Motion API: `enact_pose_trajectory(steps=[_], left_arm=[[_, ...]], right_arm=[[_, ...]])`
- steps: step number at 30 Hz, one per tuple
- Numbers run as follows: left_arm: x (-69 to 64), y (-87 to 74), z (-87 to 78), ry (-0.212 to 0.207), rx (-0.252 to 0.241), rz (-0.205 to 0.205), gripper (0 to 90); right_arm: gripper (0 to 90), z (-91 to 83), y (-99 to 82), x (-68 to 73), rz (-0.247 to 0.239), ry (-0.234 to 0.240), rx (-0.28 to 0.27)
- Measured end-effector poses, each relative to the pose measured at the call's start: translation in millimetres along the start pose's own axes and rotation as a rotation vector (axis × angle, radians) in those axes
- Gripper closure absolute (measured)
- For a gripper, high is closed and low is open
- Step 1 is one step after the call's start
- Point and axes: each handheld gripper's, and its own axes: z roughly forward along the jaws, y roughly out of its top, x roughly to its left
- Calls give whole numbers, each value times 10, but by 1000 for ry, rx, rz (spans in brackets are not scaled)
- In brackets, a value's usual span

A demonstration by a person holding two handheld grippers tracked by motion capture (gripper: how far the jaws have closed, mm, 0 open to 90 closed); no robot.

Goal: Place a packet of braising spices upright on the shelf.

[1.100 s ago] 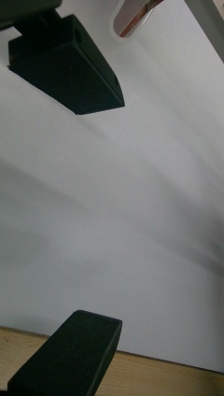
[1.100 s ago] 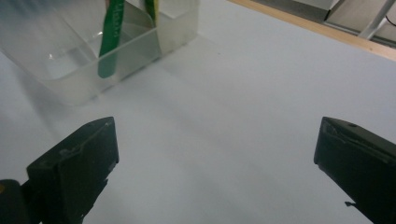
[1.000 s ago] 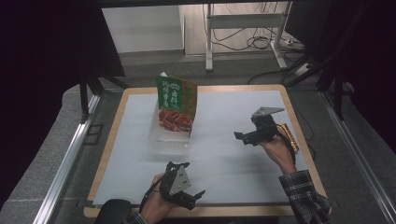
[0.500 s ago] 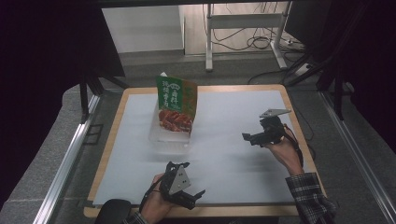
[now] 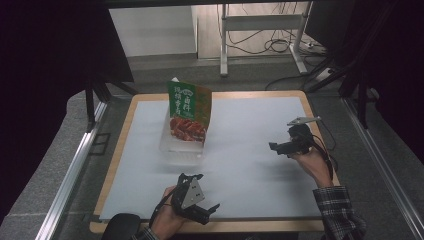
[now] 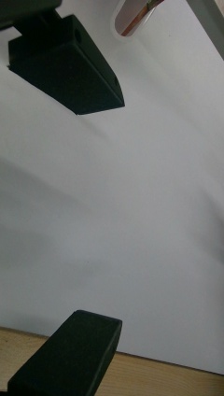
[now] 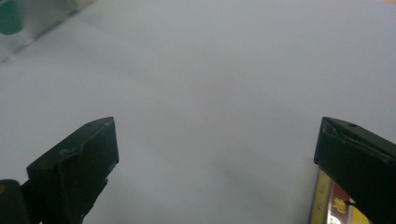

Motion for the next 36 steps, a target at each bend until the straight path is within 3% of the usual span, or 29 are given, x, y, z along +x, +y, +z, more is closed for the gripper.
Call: enact_pose_trajectory(steps=[9, 16, 22, 27, 36], left_arm=[[0, -1, 2, 0, 3, 2, 0], [0, -1, 3, 0, 7, 6, 0], [-3, -2, 9, -3, 10, 7, 0], [-4, -2, 12, -3, 12, 10, 0], [-11, -2, 15, -3, 17, 16, 0]], right_arm=[[0, -78, -60, -173, 30, -43, 29], [0, -115, -136, -332, 65, -107, 77], [77, -97, -216, -443, 103, -197, 122], [143, -56, -272, -493, 102, -248, 145], [198, 27, -347, -547, 124, -278, 196]])
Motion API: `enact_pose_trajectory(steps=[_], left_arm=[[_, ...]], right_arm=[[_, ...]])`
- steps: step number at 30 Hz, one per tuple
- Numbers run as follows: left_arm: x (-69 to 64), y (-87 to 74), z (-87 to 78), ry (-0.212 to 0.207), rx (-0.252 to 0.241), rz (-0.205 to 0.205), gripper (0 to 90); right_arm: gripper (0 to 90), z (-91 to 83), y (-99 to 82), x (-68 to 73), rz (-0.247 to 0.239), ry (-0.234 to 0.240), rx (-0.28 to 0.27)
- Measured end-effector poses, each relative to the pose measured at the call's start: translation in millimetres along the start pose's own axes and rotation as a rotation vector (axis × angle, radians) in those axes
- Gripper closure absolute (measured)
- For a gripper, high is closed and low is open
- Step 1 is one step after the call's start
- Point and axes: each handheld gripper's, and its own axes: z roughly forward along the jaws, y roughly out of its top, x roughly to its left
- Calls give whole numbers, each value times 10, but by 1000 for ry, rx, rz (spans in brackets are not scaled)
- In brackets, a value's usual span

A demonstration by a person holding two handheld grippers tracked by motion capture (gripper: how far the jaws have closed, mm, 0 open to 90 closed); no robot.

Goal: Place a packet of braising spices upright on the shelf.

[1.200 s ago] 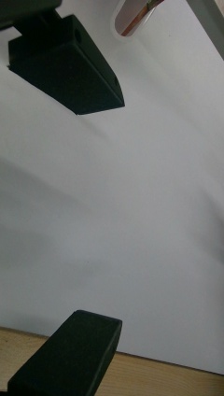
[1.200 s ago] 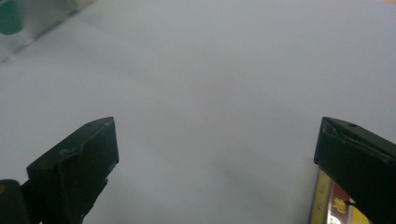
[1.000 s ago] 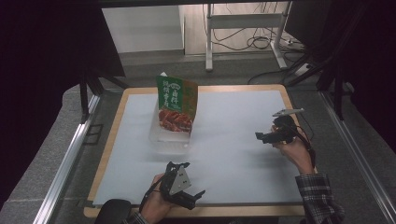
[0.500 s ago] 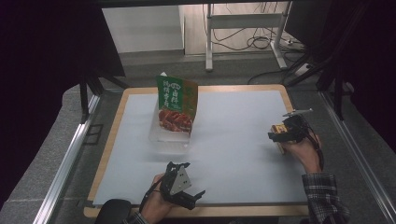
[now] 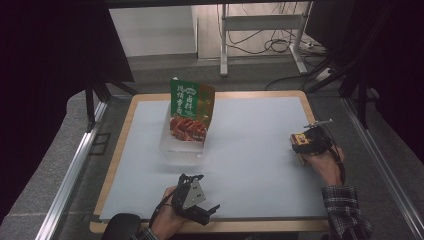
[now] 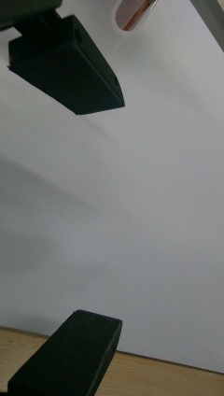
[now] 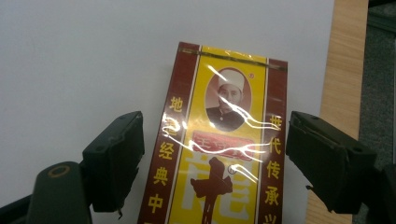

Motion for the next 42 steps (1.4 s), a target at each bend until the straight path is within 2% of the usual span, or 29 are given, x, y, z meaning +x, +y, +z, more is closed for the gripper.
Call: enact_pose_trajectory(steps=[14, 19, 23, 24, 25, 26, 27, 31, 33, 39, 42], left_arm=[[-11, 0, 9, 2, 9, 14, 0], [-6, 2, 0, 5, 5, 11, 0], [-3, 2, -7, 8, 3, 11, 0], [-5, 2, -7, 8, 3, 11, 0], [-5, 2, -7, 8, 3, 11, 0], [-7, 4, -7, 7, 2, 12, 0], [-7, 4, -7, 7, 2, 12, 0], [-8, 5, -6, 8, 3, 14, 0], [-8, 6, -7, 8, 3, 14, 0], [-11, 6, -7, 8, 0, 16, 0], [-11, 7, -9, 7, 2, 16, 0]], right_arm=[[302, 22, -8, 17, 17, -7, 49], [308, -30, 2, 37, -12, 4, 39], [310, -153, 34, 96, -50, 48, -6], [310, -202, 44, 149, -75, 79, -22], [310, -202, 44, 149, -75, 79, -22], [311, -233, 44, 217, -104, 108, -31], [311, -233, 44, 217, -104, 108, -31], [312, -272, 50, 378, -177, 143, -44], [313, -287, 56, 442, -195, 161, -48], [316, -296, 40, 675, -244, 256, -49], [317, -268, 13, 823, -300, 286, -36]])
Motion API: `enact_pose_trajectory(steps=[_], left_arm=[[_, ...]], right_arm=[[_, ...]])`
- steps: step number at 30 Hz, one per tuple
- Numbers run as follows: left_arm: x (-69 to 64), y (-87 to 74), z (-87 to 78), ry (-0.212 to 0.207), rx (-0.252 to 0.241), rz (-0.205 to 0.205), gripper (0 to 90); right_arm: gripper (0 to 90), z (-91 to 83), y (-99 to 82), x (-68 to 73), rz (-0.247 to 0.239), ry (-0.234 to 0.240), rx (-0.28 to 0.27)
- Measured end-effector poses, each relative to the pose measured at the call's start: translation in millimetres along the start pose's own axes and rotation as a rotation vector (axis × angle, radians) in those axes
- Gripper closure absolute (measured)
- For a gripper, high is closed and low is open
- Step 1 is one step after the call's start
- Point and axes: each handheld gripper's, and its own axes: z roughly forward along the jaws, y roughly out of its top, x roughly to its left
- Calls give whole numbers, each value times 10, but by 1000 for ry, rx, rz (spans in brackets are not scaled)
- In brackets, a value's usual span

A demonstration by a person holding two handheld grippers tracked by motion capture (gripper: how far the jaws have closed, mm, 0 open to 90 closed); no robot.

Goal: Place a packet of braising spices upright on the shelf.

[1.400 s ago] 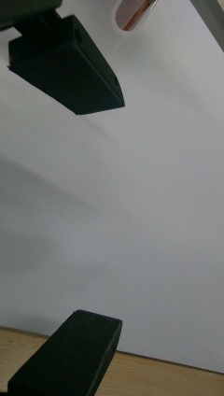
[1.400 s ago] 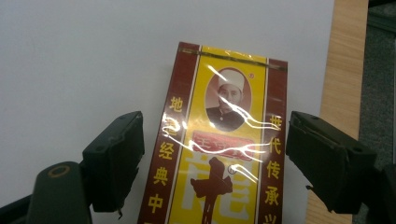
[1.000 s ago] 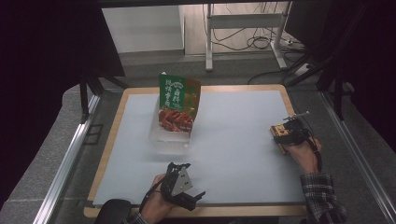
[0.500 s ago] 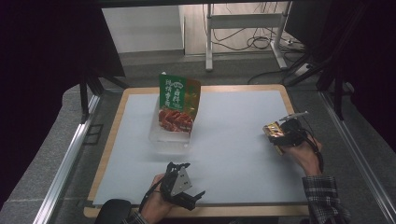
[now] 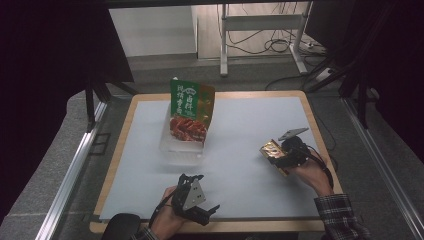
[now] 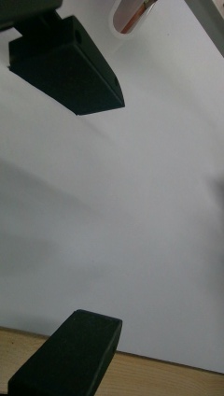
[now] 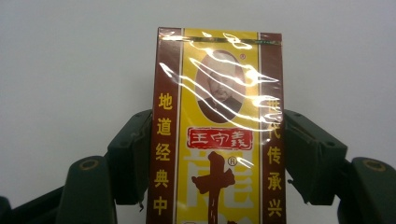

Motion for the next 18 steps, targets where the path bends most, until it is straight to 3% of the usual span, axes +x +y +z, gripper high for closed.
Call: enact_pose_trajectory(steps=[11, 15, 18], left_arm=[[-3, 0, 4, -1, 2, 2, 0], [-6, -1, 11, -1, 6, 4, 0], [-3, -2, 15, -1, 5, 1, 0]], right_arm=[[297, 129, -37, 35, -32, 2, 58], [233, 126, -17, 32, -7, 16, 59], [206, 126, 14, 37, -1, 20, 91]])
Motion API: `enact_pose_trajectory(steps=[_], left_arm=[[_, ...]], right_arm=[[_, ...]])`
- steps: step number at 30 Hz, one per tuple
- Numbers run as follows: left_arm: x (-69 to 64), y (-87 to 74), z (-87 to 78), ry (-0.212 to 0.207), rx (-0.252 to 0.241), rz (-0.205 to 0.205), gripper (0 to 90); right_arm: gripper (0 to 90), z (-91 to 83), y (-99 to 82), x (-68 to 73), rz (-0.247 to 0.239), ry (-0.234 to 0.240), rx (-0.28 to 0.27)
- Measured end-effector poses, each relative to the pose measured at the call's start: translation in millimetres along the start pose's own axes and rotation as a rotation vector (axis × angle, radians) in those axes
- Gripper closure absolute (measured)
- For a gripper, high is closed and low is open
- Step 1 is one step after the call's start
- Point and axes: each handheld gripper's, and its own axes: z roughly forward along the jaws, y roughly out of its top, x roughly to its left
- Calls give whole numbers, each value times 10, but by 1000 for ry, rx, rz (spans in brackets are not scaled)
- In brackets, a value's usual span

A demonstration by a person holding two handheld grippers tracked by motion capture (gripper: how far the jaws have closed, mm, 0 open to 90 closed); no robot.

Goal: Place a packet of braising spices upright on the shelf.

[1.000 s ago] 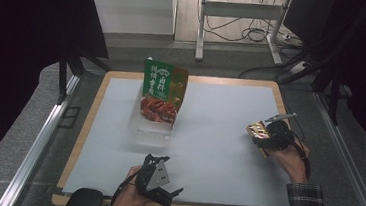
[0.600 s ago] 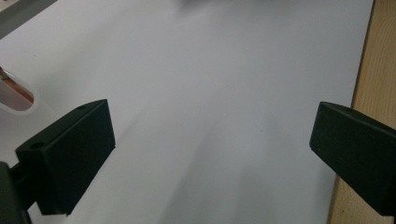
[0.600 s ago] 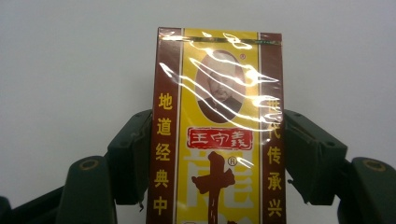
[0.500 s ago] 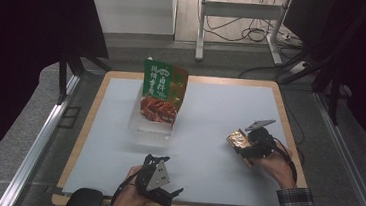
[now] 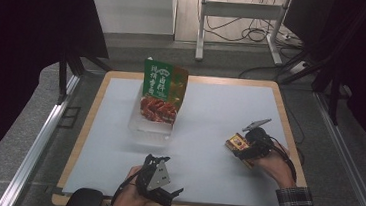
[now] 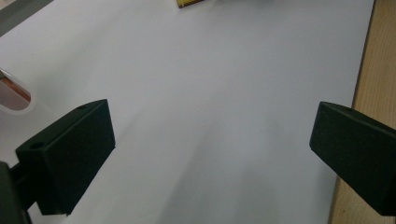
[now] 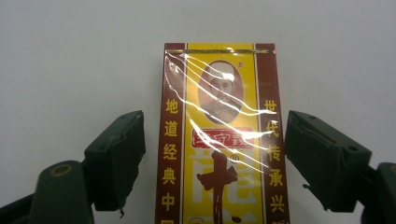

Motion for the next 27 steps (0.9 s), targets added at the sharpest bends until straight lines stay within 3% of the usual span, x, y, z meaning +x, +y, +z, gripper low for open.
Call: enact_pose_trajectory(steps=[20, 27], left_arm=[[1, -3, 7, 2, 6, 7, 0], [0, -3, 7, 4, 7, 9, 0]], right_arm=[[264, 181, 402, -28, -51, 5, 277], [315, 211, 436, -11, -44, 12, 308]])
